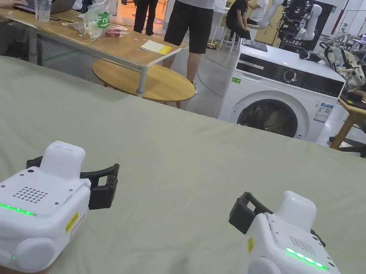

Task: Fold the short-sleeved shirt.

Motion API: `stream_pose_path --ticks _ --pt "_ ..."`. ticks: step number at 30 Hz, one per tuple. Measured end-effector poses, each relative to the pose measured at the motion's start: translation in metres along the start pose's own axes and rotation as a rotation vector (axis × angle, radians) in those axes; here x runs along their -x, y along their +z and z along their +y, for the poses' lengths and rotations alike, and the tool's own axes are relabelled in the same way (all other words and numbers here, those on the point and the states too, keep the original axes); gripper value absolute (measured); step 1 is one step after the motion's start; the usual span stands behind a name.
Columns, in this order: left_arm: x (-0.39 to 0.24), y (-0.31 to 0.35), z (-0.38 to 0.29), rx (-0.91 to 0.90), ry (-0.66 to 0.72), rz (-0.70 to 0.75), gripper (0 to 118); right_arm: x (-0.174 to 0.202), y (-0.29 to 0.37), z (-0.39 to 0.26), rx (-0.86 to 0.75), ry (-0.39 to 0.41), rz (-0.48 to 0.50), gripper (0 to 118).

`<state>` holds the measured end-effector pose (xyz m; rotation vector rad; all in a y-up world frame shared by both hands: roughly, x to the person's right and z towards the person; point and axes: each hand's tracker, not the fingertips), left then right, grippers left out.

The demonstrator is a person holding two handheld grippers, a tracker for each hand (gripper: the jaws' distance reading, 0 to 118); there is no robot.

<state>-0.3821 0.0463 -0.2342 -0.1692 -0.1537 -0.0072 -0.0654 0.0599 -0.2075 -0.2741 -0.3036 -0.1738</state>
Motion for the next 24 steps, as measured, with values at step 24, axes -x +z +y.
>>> stream_pose_path --ticks 24 --pt "0.003 0.004 -0.009 0.025 0.020 -0.013 83 0.003 -0.003 0.002 0.116 0.031 0.022 94"
